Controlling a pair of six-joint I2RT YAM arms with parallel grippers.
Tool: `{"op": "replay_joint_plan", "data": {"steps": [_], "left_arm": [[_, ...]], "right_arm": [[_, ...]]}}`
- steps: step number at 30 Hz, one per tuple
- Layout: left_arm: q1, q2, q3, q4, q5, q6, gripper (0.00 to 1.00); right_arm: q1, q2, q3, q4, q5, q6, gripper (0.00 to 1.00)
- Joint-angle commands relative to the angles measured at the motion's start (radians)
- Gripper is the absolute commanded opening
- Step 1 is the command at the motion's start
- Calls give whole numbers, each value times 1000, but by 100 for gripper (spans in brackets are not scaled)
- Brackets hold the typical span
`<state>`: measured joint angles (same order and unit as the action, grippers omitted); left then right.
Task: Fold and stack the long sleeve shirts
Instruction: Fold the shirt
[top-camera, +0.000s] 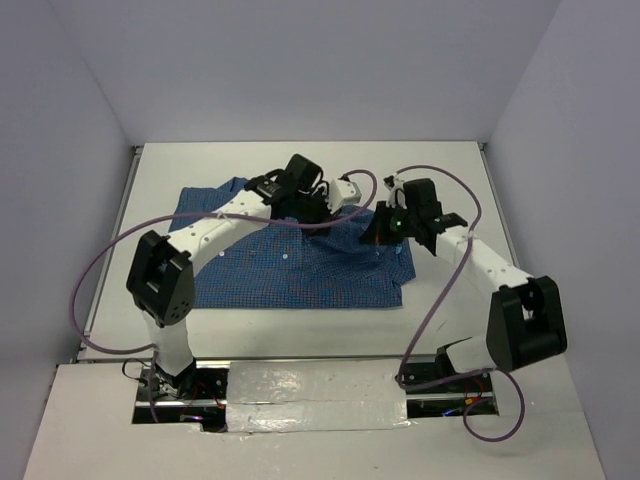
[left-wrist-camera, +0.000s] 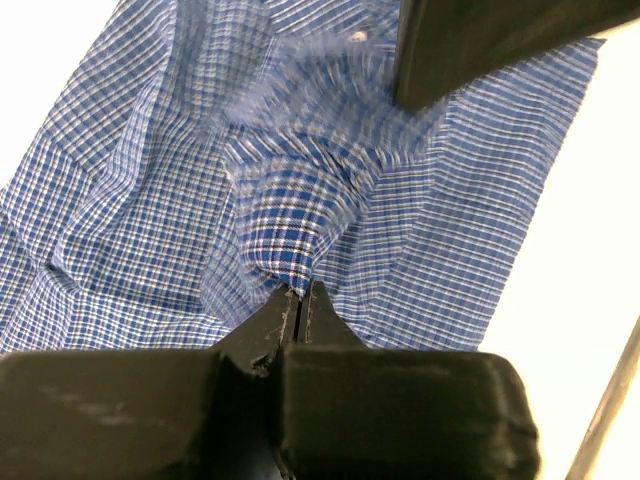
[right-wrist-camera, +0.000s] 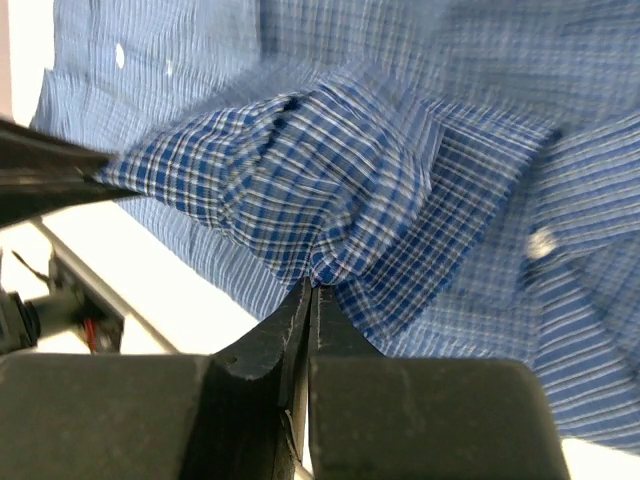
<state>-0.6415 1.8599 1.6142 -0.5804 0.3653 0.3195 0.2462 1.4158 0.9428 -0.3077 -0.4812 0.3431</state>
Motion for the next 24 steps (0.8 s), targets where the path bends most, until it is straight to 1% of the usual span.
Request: {"op": "replay_joint_plan", "data": {"steps": [1, 4, 5, 9, 11, 14, 17, 22, 24], "left_arm": [[-32, -34, -69, 14, 31, 101, 0], [-67, -47, -170, 53, 35, 89, 0], [-75, -47, -186, 60, 35, 82, 0], [-102, -54, -241, 71, 26, 78, 0], [-104, -59, -269, 80, 15, 82, 1], [-106, -54, -277, 76, -3, 107, 1], [-118, -47, -281, 71, -29, 138, 3], [-135, -45, -295, 37, -20, 174, 7], [-135, -63, -304, 27, -6, 206, 10]], "right_arm": [[63, -44, -82, -33, 53, -3, 0], [94, -80, -127, -59, 88, 11, 0], [94, -80, -140, -62, 89, 17, 0], [96, -170, -200, -83, 124, 30, 0], [96, -190, -240, -64, 130, 34, 1], [99, -173, -271, -16, 77, 54, 1], [108, -134, -279, -10, 79, 65, 0], [116, -149, -280, -74, 119, 56, 0], [117, -172, -277, -108, 153, 56, 0]]}}
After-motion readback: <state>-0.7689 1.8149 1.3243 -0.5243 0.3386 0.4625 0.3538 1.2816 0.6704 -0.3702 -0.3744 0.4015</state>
